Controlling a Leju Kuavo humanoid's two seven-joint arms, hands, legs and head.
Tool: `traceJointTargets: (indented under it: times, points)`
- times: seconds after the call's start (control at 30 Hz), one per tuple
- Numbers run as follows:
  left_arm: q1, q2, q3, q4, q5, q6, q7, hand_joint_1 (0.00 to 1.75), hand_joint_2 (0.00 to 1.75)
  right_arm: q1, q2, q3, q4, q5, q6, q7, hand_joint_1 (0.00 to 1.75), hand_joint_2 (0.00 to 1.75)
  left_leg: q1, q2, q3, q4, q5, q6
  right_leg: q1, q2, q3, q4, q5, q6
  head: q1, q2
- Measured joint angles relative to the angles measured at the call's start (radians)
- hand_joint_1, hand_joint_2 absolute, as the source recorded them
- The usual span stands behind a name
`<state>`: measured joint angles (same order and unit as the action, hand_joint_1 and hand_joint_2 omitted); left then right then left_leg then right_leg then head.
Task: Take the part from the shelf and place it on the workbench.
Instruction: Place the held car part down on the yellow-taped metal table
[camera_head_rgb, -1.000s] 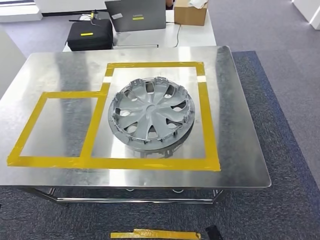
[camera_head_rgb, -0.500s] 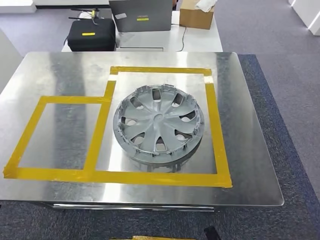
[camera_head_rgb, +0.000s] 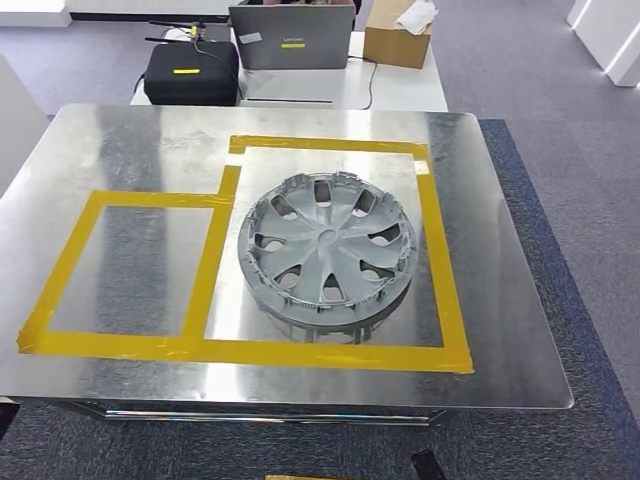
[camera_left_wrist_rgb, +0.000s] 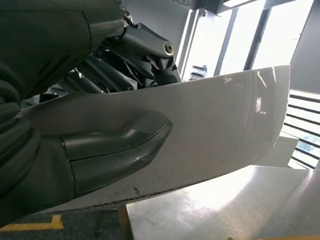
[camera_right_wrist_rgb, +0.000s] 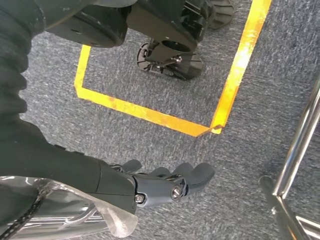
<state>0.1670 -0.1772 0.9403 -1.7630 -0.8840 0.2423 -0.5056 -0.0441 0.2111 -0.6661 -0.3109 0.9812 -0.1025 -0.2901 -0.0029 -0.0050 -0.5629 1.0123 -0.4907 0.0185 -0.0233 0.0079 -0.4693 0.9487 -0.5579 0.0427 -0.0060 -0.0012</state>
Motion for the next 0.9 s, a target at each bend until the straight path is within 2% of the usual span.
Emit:
traceJointTargets:
  times: [0.27,0.5,0.6,0.77,0.9]
  points:
    - [-0.004,0.158,-0.045,0.012,-0.063,-0.046,0.084,1.75,1.75,-0.006,-0.005,0.018,0.001,0.0,0.01,0.004,0.0,1.75,0.005,0.0,0.007,0.0,0.0,0.0,0.004,-0.001,0.01,0.002,0.0,0.002,0.0,0.0]
    - [-0.01,0.242,-0.115,0.04,-0.11,-0.045,0.144,1.75,1.75,-0.01,-0.005,0.032,0.002,0.0,0.01,0.011,0.0,1.75,0.006,0.0,0.007,-0.001,0.0,-0.001,0.005,-0.001,0.017,0.002,-0.001,0.001,0.0,0.0]
    - [-0.018,0.282,-0.185,0.074,-0.146,-0.03,0.197,1.75,1.75,-0.017,-0.005,0.043,0.002,-0.001,0.014,0.016,0.0,1.75,0.006,0.0,0.009,-0.001,0.0,-0.001,0.005,-0.001,0.012,0.002,-0.002,0.001,0.0,0.0]
    - [-0.047,0.339,-0.365,0.156,-0.203,0.029,0.31,1.75,1.75,-0.028,-0.005,0.065,0.004,-0.006,0.021,0.028,0.0,1.75,0.006,-0.001,0.011,-0.001,0.0,-0.001,0.005,-0.002,0.012,0.002,-0.002,-0.001,0.0,0.0]
    - [-0.056,0.368,-0.467,0.202,-0.205,0.055,0.343,1.75,1.75,-0.029,-0.005,0.076,0.005,-0.011,0.024,0.031,0.0,1.75,0.006,0.001,0.011,-0.001,0.0,-0.001,0.005,0.001,0.022,0.002,0.0,0.001,0.0,0.0]
